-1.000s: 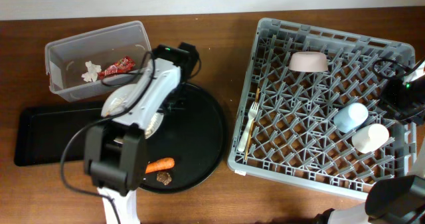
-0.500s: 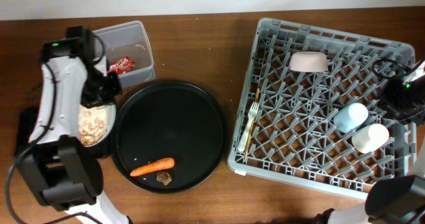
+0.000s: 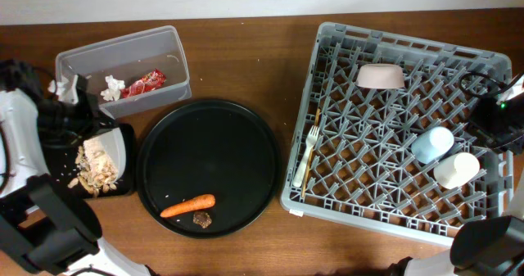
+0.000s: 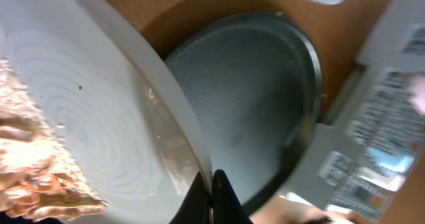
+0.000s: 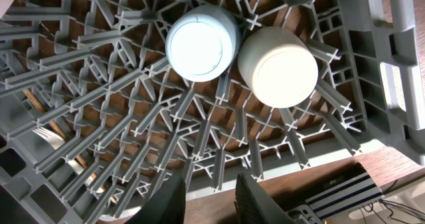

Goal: Sort waste into correct bins and load items into the dishwasher rack
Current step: 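Carry the plate left and tip the rice onto the small black tray, then carry the emptied white plate right and stand it in the rack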

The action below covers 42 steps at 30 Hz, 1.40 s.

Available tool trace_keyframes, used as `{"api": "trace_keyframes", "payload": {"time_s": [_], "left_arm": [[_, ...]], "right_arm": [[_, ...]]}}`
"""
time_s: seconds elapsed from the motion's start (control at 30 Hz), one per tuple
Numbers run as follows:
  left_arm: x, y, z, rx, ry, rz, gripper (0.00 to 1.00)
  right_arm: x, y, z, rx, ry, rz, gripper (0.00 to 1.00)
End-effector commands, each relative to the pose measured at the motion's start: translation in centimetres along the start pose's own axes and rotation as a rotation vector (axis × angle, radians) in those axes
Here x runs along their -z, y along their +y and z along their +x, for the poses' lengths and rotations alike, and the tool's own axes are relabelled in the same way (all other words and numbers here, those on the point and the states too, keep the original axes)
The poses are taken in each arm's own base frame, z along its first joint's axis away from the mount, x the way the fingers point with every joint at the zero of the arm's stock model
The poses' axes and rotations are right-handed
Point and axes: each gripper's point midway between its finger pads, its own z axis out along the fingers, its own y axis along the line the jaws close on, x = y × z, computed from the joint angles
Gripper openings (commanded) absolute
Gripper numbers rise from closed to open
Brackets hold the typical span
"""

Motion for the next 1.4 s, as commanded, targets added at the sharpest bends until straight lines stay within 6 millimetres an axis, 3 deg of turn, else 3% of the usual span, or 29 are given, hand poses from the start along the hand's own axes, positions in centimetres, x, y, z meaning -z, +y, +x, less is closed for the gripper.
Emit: {"api": "trace_keyframes", "payload": {"time_s": [0.0,0.13,0.47,0.53,0.7,0.97,1.03,1.37], "left_arm": [[2.8,-1.3,-0.3,0.008,-0.072,0.164,0.0],[5.3,-0.9,-0.8,0.045,-0.145,0.31,0.0],[9.0,-0.8,-1.1,-0.028,-0.281,0.494,0.0],[9.3,-0.4,-1.1,-0.04,-0.295,0.489,0.0],[10.2,-2.1,-0.3,-0.169,-0.335,0.573,0.0],[10.8,-2.9,0.3,-0.177,-0.344,0.615,0.0],[10.1,-1.9,0.1,-0.167,-0.32,0.56,0.0],[10.5,-2.1,0.6,-0.12,-0.311,0.587,0.0]], "right_arm": [[0.2,0.4,0.2,0.014,-0.004,-0.012,0.29],[0.2,0.4,0.2,0.014,-0.004,-0.012,0.29],[0.2,0.4,0.2,0.014,-0.004,-0.012,0.29],[0.2,0.4,0.2,0.014,-0.004,-0.011,0.29],[0.2,0.4,0.2,0.014,-0.004,-0.012,0.29],[0.2,0.4,0.2,0.014,-0.004,-0.012,0.29],[0.2,0.4,0.2,0.014,-0.005,-0.012,0.29],[0.2,0.4,0.2,0.014,-0.005,-0.012,0.29]]}}
